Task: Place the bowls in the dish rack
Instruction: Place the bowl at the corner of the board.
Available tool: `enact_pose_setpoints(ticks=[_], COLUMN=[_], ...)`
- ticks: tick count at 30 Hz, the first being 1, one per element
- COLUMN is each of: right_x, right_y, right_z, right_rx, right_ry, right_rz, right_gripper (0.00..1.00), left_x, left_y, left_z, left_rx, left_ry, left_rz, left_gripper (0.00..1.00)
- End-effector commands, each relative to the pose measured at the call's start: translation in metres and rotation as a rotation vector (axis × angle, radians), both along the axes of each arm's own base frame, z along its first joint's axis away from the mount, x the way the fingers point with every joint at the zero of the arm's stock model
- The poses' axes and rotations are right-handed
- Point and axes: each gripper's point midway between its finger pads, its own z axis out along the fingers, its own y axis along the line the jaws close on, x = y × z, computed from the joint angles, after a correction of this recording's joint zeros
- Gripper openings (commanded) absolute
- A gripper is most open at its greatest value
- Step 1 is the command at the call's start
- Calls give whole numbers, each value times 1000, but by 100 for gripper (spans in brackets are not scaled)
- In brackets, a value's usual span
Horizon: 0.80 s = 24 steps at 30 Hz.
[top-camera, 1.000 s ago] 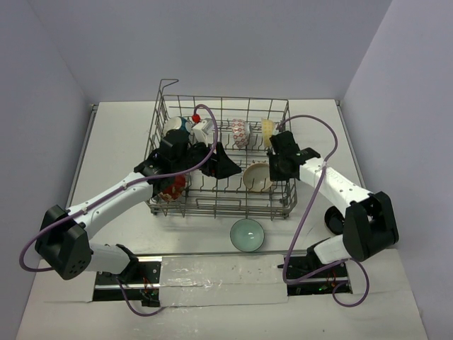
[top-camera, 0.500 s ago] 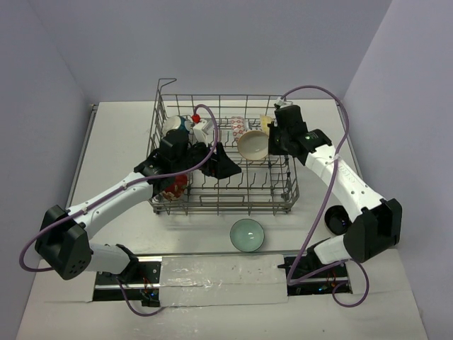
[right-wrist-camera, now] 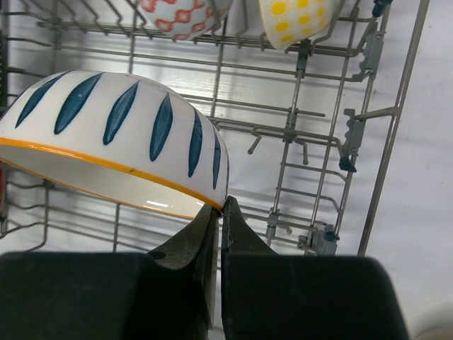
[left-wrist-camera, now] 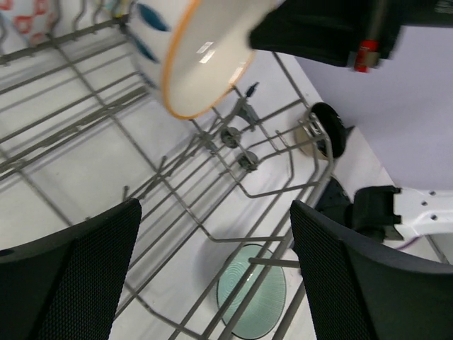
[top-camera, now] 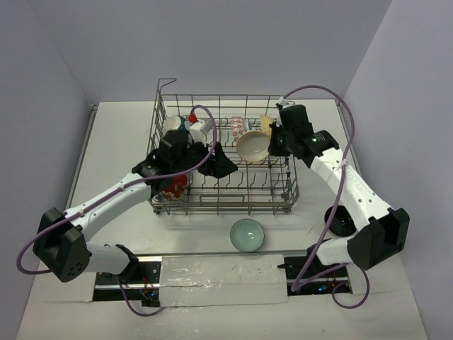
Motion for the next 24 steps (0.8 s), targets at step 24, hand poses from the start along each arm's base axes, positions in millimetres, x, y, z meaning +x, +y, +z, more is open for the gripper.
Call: enact_pose_setpoints(ticks=[24], right_x=[-172], right_y=[96], right_z=[66], right_rx=[320], right_ry=[31], right_rz=[536], right_gripper=[0], left_x=[9], left_y=[87], left_z=[109], left_rx=[55], left_ry=[-328], left_rz=[349], left_gripper=[93])
